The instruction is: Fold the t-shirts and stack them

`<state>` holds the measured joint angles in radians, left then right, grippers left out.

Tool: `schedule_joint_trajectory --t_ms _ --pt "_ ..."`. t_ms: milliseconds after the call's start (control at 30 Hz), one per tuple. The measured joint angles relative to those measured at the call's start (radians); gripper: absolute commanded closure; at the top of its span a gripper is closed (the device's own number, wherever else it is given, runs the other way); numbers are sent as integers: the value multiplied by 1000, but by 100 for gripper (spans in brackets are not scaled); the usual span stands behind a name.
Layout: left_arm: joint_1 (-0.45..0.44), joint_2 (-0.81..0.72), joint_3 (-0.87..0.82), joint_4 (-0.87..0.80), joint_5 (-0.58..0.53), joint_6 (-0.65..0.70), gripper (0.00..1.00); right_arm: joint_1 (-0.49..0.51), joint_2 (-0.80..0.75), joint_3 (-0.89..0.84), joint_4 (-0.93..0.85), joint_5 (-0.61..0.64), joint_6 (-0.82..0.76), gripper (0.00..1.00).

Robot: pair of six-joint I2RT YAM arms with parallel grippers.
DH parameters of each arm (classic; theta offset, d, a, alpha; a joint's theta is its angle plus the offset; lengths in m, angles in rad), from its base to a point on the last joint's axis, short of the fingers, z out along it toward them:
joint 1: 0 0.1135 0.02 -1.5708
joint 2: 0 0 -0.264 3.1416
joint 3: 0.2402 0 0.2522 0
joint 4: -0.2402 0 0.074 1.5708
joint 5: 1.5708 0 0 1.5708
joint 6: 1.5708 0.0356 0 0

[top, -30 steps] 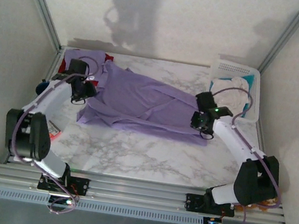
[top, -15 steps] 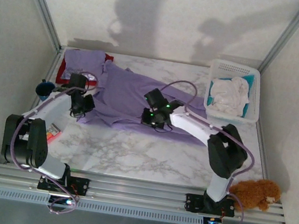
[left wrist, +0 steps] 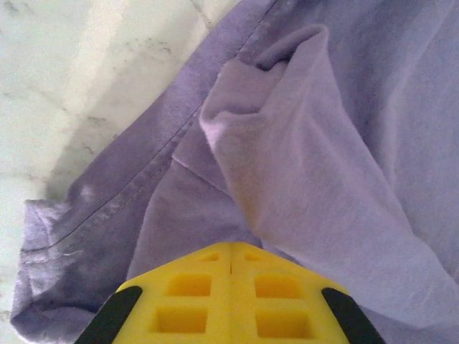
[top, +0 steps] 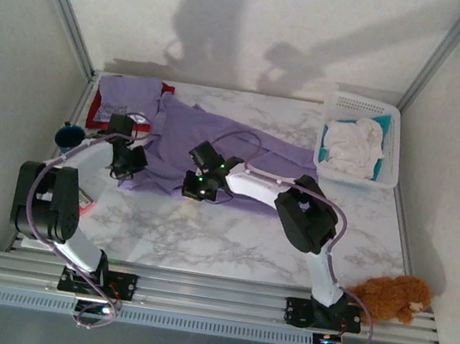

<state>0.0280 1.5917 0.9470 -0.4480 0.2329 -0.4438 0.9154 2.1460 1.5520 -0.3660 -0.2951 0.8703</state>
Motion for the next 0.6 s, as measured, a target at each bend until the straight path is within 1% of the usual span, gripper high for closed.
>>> schedule_joint_trajectory --t_ms 300,467,533,600 --pt "0 23 -4 41 11 3 100 2 65 85 28 -45 21 100" --pt "0 59 -2 71 16 3 100 2 122 163 36 -50 20 100" --pt "0 98 25 61 22 10 100 -2 145 189 45 -50 15 100" --pt "-5 167 116 19 21 29 100 -10 170 217 79 -58 9 100"
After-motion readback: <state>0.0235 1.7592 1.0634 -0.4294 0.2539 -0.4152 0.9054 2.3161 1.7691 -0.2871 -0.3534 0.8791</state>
